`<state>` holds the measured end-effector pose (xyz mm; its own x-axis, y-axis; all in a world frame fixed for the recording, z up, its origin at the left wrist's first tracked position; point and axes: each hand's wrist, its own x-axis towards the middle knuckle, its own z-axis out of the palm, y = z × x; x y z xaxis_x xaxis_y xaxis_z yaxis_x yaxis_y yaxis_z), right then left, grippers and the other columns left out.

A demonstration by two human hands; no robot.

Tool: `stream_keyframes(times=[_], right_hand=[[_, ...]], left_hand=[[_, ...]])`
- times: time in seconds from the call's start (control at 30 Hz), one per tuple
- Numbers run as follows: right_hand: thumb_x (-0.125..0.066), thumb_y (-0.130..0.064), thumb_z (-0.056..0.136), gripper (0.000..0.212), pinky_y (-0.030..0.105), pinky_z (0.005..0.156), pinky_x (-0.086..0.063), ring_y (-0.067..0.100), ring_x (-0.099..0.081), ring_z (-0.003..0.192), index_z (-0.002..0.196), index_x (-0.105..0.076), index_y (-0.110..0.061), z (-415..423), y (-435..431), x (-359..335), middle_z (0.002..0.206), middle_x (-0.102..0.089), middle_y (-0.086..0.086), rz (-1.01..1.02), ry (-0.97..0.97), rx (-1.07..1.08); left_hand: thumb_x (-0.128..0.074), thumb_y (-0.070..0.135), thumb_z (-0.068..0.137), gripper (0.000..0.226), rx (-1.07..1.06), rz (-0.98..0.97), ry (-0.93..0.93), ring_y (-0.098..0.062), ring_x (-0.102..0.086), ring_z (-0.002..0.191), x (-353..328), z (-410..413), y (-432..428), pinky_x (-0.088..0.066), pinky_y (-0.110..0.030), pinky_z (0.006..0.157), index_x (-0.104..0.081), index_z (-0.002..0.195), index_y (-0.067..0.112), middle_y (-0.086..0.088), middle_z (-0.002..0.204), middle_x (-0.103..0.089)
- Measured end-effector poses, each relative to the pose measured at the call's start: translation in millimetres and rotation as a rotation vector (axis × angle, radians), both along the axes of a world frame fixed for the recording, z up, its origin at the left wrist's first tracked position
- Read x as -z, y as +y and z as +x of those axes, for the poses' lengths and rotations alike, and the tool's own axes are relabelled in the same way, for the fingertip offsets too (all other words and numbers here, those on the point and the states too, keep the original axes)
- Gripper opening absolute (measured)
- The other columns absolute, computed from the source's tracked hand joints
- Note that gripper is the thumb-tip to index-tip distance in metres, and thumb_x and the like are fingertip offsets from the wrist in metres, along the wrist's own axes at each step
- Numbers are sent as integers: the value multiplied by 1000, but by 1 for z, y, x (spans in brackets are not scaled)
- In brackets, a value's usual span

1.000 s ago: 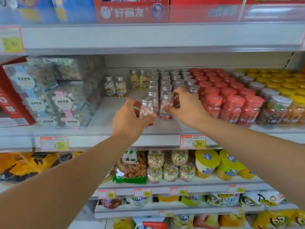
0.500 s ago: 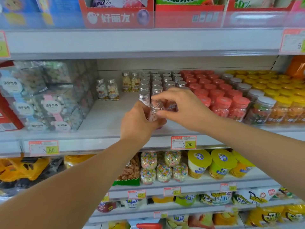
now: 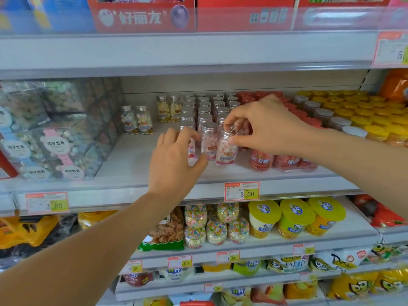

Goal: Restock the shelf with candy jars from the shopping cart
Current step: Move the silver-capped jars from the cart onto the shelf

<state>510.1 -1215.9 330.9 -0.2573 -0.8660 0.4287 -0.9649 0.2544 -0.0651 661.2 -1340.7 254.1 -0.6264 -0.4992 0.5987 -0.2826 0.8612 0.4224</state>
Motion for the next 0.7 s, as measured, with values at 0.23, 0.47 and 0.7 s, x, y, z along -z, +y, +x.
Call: stream_keyframes(times=[0.23, 0.47, 0.7], right_hand=[[-69, -40, 80, 33, 33, 95, -29, 14, -58, 97, 112, -65, -30, -13, -4, 1, 91, -66, -14, -2, 103, 116], [-70, -45, 80, 37, 35, 96, -27, 17, -52, 108, 114, -65, -31, -17, -15, 10, 101, -69, -10, 15, 130, 146], [-65, -44, 84, 39, 38, 94, -28, 21, -50, 113, 122, -62, -35, -20, -24, 15, 115, -67, -2, 39, 162, 161]], left_hand=[[-74, 31, 79, 51, -184, -357, -51, -38, -44, 102, -11, -27, -6, -38, -45, 81, -57, 127, 29, -19, 115, -48], [-82, 30, 70, 49, -230, -355, -125, -41, -41, 112, -11, -39, -14, -35, -51, 89, -64, 115, 30, -16, 127, -46], [-81, 27, 71, 47, -221, -349, -109, -40, -41, 112, -8, -42, -19, -35, -50, 88, -63, 115, 29, -17, 127, -46]])
